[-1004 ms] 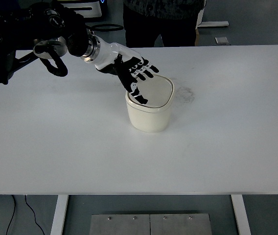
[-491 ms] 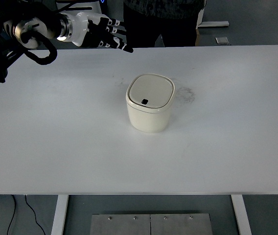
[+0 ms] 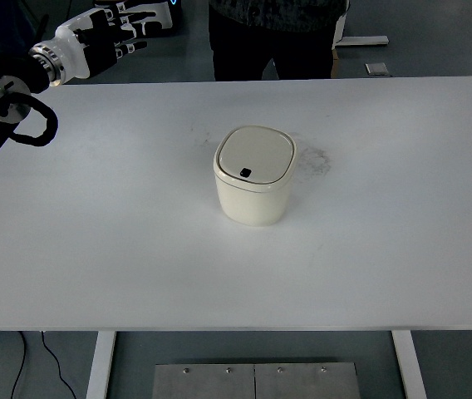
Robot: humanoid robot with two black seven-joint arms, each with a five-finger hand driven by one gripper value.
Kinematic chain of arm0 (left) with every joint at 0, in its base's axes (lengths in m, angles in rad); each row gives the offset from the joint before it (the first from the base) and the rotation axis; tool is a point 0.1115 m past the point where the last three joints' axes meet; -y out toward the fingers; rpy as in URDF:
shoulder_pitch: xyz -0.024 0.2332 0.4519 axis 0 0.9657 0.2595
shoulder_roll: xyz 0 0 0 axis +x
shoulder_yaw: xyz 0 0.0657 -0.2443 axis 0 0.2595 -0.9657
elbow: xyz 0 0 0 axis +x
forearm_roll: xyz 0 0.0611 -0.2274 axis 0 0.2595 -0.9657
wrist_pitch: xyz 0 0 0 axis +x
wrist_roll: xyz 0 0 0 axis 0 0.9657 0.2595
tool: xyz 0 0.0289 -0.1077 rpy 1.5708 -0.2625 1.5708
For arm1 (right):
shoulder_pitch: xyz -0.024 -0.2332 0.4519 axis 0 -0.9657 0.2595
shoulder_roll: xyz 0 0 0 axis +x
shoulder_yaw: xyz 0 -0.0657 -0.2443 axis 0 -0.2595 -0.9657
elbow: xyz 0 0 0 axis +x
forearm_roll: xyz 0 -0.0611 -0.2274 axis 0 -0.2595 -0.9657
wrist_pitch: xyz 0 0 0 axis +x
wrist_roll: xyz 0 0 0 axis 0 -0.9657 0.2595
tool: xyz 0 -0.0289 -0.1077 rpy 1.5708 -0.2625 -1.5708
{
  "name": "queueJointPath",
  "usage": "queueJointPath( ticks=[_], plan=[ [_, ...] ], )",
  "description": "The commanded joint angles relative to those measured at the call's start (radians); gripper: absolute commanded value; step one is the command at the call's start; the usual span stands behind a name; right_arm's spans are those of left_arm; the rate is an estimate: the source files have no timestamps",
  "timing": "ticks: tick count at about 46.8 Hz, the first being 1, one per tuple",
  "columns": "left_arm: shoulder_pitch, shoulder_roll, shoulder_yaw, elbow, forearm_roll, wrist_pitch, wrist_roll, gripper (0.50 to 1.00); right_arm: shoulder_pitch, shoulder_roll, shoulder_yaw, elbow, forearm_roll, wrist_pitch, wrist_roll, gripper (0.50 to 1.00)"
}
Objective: Close trash bin
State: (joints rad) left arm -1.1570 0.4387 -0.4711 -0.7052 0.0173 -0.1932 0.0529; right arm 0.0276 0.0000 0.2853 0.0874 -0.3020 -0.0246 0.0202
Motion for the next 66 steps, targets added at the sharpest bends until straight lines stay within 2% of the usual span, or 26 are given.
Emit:
queueJointPath(
  ticks=[1,12,22,32,44,54,66],
  plan=[
    [0.057,0.002,-0.073,0.012,-0.002,-0.002,-0.025,1.000,0.000,0.000,0.000,0.000,0.001,0.000,0.000,0.991],
    [0.187,-0.003,-0.231,0.087,-0.049,-0.006,-0.074,1.000,0.000,0.000,0.000,0.000,0.000,0.000,0.000,0.989],
    [0.243,-0.006,-0.248,0.188,-0.151,-0.017,-0.133,1.000,0.000,0.000,0.000,0.000,0.000,0.000,0.000,0.989],
    [0.318,-0.006,-0.259,0.227,-0.255,-0.120,-0.134,1.000,0.000,0.000,0.000,0.000,0.000,0.000,0.000,0.991],
    [0.404,-0.003,-0.313,0.243,-0.342,-0.166,-0.134,1.000,0.000,0.000,0.000,0.000,0.000,0.000,0.000,0.991],
    [0.445,0.002,-0.380,0.243,-0.343,-0.172,-0.134,1.000,0.000,0.000,0.000,0.000,0.001,0.000,0.000,0.991],
    [0.431,0.003,-0.382,0.243,-0.330,-0.166,-0.133,1.000,0.000,0.000,0.000,0.000,0.000,0.000,0.000,0.991]
  ],
)
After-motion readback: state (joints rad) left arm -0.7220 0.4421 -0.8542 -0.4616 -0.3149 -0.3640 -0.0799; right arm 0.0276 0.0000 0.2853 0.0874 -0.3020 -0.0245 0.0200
